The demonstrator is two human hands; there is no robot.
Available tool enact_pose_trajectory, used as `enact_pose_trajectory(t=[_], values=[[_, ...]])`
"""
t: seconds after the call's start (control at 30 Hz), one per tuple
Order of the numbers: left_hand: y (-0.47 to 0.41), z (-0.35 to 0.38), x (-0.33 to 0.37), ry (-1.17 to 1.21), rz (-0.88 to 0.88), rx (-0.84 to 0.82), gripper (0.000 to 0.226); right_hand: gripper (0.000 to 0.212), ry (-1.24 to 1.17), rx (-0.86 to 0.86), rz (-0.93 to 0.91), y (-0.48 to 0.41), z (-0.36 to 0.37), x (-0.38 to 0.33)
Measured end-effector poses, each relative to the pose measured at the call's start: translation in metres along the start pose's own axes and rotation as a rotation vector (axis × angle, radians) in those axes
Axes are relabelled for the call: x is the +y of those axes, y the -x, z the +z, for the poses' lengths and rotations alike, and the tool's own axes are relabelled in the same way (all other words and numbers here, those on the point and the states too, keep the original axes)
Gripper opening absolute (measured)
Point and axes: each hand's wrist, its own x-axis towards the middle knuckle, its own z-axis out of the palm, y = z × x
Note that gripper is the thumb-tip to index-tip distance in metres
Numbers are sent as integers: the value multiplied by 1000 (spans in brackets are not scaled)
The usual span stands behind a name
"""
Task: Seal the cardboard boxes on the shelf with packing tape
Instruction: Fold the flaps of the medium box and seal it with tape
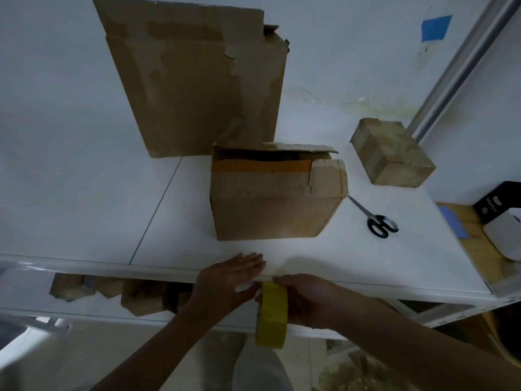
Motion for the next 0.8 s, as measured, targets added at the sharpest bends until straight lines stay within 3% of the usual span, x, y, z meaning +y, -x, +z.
enact_pose_trajectory(t=[0.3,0.53,0.8], values=[[-5,1,-6,67,64,129,32,25,-63,91,82,3,1,-10],[-7,16,-2,85,-1,314,26,29,-145,190,-3,6,12,-10],[-9,29,4,-50,-69,429,33,23,54,287,88,8,1,-42]])
